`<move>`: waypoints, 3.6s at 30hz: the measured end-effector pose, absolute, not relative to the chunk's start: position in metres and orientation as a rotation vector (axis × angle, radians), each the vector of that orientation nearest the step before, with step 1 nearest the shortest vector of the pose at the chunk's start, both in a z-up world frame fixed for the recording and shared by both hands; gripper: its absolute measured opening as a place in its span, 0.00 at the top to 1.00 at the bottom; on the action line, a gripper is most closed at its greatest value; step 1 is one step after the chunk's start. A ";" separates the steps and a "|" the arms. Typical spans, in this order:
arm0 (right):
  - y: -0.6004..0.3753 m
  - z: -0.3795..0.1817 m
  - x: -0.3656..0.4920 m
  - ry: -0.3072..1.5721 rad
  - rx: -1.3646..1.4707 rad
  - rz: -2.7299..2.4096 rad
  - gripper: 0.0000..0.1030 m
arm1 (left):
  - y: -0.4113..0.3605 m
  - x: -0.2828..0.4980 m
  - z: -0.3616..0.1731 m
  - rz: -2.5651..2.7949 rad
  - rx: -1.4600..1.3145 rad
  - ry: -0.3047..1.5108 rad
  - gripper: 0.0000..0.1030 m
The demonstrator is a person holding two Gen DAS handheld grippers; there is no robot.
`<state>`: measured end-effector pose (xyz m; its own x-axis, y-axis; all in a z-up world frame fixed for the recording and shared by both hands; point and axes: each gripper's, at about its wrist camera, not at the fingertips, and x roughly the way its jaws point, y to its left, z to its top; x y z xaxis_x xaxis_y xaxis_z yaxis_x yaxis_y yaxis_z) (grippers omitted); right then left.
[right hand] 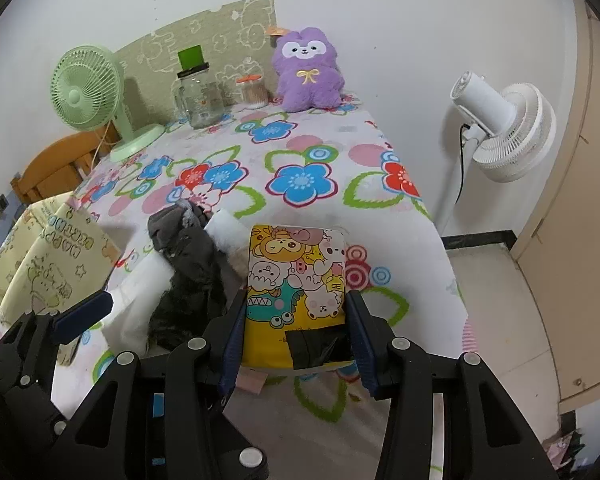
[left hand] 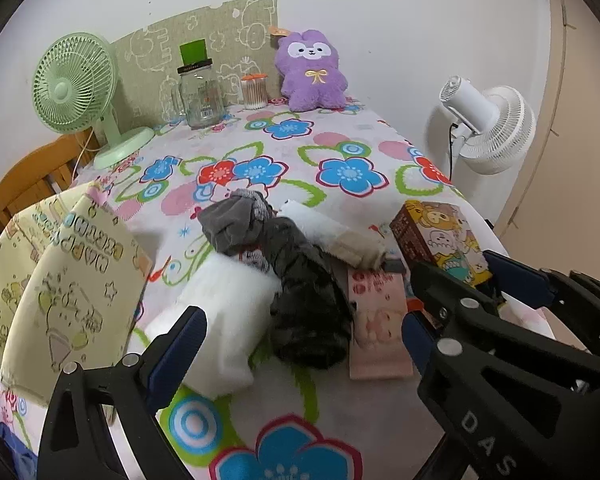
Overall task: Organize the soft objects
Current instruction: 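Grasp the black folded umbrella with the left tool while the right tool holds the pouch, then carry the umbrella and pouch toward the cardboard box with both tools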
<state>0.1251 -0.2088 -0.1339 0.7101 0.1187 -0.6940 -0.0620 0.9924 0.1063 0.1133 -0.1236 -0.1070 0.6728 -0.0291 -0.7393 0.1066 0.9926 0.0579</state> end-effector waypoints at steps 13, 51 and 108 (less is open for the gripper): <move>-0.215 -0.141 0.142 0.801 0.093 0.078 0.51 | -0.127 0.134 -0.120 -0.106 0.068 0.904 0.32; -0.194 -0.092 0.087 0.688 0.066 0.081 0.51 | -0.107 0.086 -0.073 -0.102 0.055 0.801 0.65; -0.034 -0.030 0.097 0.648 -0.003 0.279 0.51 | 0.050 0.081 -0.009 0.040 0.029 0.702 0.65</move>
